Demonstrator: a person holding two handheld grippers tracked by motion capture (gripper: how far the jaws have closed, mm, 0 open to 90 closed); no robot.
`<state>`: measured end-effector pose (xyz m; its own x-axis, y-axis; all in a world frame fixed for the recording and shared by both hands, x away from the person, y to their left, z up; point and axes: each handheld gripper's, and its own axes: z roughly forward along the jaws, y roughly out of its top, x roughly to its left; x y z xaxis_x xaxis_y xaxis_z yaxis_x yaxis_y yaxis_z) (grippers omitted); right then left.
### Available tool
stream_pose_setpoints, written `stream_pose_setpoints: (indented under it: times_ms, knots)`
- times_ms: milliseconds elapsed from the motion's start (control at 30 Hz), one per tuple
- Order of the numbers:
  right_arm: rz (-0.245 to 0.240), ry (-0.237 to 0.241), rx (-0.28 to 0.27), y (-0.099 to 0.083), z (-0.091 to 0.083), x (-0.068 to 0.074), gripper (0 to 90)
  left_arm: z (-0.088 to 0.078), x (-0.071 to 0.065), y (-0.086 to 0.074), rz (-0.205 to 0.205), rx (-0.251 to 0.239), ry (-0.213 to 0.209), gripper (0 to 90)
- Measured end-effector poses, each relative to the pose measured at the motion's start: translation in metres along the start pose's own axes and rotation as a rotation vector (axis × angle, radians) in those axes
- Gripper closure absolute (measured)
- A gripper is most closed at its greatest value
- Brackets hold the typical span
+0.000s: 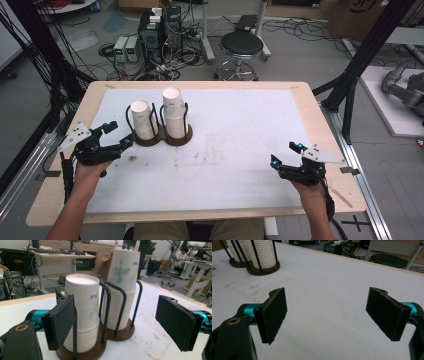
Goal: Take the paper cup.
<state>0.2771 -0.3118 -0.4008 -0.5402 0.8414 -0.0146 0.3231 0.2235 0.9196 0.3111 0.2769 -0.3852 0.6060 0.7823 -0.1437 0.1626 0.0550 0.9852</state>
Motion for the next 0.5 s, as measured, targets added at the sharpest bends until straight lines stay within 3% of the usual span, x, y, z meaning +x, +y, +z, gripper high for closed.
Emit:
stream_pose_setpoints:
  times_ms: [200, 333, 500]
  knots:
    - [0.0, 0.01, 0.002, 0.001, 0.003, 0.001, 17.7, 0.011, 0.006, 0.024, 0.002, -0.023, -0.008, 16.5]
    - [0.005, 0.013, 0.005, 0.001, 0.003, 0.001, 17.7, 0.021, 0.01, 0.041, 0.024, -0.007, -0.004, 16.5]
    - [0.003, 0.017, 0.008, 0.001, 0.003, 0.0, 17.7, 0.034, 0.019, 0.056, 0.011, 0.007, -0.001, 16.5]
